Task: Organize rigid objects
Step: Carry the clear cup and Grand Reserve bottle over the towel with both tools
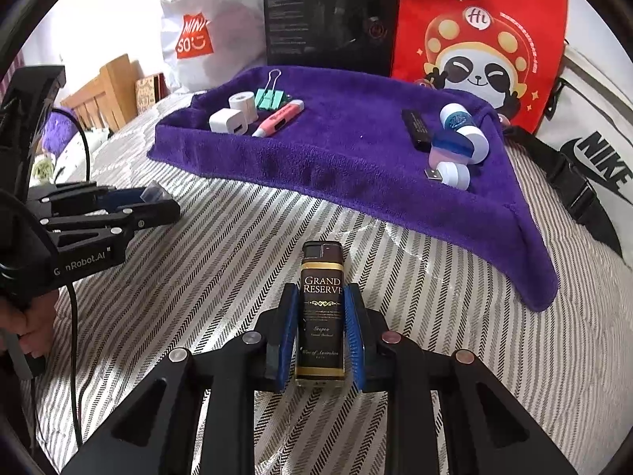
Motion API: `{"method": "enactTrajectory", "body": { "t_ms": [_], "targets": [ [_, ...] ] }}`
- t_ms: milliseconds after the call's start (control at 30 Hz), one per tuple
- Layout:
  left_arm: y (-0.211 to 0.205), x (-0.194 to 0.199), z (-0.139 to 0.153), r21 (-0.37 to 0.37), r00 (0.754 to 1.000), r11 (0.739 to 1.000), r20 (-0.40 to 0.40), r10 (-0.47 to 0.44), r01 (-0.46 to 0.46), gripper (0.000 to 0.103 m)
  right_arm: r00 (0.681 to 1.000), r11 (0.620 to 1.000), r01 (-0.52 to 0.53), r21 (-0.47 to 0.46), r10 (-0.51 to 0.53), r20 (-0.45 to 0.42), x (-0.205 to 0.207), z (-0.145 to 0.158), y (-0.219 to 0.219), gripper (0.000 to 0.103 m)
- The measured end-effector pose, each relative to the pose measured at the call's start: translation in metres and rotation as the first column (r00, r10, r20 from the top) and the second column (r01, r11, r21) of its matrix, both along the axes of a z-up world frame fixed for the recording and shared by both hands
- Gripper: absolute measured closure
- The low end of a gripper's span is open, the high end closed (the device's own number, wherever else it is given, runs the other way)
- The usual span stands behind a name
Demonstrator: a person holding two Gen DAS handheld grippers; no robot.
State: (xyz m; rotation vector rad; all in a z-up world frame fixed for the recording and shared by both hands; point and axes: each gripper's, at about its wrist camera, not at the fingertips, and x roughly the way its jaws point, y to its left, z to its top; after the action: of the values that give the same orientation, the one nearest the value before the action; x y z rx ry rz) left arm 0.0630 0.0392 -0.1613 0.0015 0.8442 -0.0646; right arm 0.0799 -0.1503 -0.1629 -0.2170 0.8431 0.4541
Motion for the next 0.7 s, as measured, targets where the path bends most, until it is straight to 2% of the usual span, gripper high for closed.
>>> {"method": "enactTrajectory", "body": {
  "t_ms": [133, 300, 467, 700],
  "targets": [
    [0.0, 0.002, 0.001, -0.002, 1.0, 1.0, -0.025, -0.003, 0.003, 0.078, 0.998, 1.0, -0.003, -0.012, 0.002, -0.061, 0.005, 0.004, 0.001, 0.079],
    [-0.001, 0.004, 0.001, 0.0, 0.999, 1.0, -0.039, -0.005, 0.005, 0.078, 0.999, 1.0, -0.004, -0.014, 0.004, -0.044, 0.002, 0.002, 0.001, 0.079],
    [0.014, 0.006, 0.009, -0.121, 0.997, 0.992, -0.08, 0.013, -0.023, 0.078, 0.996, 1.0, -0.01, 0.025, 0.012, -0.092, 0.009, 0.01, -0.005, 0.08],
    [0.021, 0.002, 0.03, -0.101, 0.997, 0.994, -0.065, 0.036, -0.042, 0.078, 0.998, 0.998, -0.018, 0.063, 0.022, -0.058, 0.009, 0.034, -0.015, 0.08]
  ]
}}
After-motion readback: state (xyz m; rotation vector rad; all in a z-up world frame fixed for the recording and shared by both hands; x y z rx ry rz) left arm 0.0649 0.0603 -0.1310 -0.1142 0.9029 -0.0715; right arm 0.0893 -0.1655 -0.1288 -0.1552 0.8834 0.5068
